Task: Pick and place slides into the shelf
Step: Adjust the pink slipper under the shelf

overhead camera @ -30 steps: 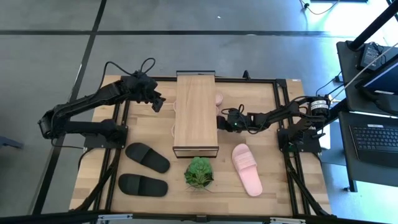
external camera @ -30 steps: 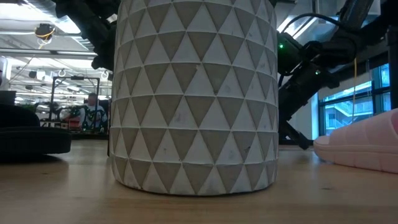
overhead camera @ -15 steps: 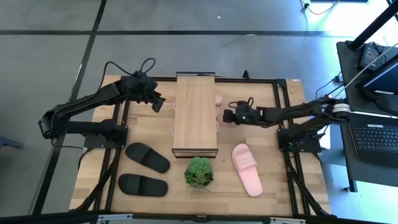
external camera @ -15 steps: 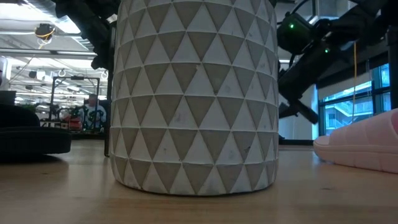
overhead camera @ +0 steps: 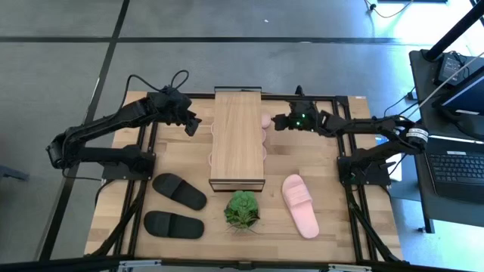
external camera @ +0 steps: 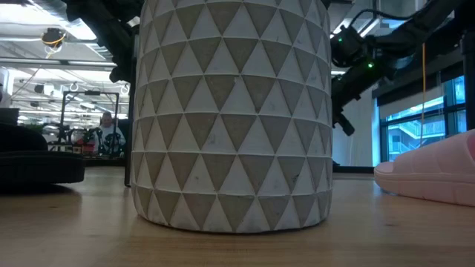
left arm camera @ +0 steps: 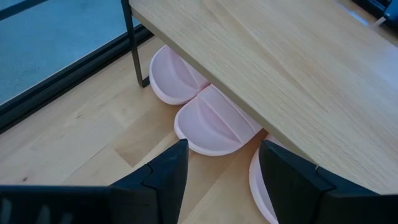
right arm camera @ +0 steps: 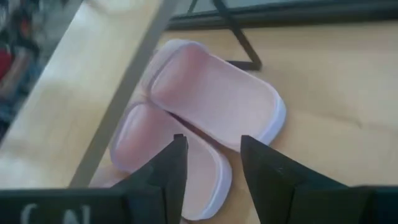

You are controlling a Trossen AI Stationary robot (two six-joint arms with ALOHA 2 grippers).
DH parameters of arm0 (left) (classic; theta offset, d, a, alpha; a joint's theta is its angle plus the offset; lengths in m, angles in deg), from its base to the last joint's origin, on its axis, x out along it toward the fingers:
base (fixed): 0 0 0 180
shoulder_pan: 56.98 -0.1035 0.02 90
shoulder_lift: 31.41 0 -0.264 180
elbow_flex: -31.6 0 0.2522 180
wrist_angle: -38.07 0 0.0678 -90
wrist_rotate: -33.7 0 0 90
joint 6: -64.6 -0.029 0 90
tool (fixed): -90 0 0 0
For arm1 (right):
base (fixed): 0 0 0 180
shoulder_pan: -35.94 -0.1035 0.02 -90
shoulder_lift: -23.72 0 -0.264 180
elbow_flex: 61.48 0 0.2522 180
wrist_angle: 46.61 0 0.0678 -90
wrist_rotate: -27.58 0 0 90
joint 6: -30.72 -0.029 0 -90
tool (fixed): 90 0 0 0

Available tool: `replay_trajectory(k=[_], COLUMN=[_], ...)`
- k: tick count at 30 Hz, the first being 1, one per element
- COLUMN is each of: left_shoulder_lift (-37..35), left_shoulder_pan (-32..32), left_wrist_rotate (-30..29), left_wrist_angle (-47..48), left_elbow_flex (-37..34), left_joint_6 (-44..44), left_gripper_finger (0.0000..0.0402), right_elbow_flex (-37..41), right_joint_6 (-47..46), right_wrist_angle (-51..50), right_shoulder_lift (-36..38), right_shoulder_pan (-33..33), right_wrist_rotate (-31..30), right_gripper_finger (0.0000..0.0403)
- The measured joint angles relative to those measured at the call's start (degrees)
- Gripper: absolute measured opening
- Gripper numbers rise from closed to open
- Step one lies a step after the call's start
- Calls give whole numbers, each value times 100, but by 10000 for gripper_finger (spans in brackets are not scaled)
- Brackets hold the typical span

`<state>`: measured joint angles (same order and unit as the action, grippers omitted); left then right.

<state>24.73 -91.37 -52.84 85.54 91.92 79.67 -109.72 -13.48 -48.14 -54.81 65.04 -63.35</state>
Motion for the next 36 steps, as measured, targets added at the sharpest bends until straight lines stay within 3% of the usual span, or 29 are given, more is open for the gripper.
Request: replay_trajectory(k=[10,17,20,25,36], left_shoulder_lift=[-2,0,0,0,0], left_shoulder_pan=[-2,-1,0,0,0], left_wrist_rotate=[-293,-295,-295,-295,-295], left_wrist_angle=[-96,-96,-93,-93,-91], left_elbow_flex=[-2,-2,-2,-2,-1], left_joint_6=[138,148,153,225,386], left_gripper_finger=[187,187,187,187,187], right_elbow_flex=[-1897,-2887,-3114,-3403,-3502], right_joint_6=[3695,6140,6654,6733,7015], right_wrist_angle=[-2819,-4528,-4632,-4662,-4638], right_shoulder_lift=[-982,-1932,-2286,-2628,-2820], right_shoulder_pan=[336,381,430,552,826], right_wrist_rotate=[885,902,904,1101,1304], right_gripper_finger=[150,150,150,150,150])
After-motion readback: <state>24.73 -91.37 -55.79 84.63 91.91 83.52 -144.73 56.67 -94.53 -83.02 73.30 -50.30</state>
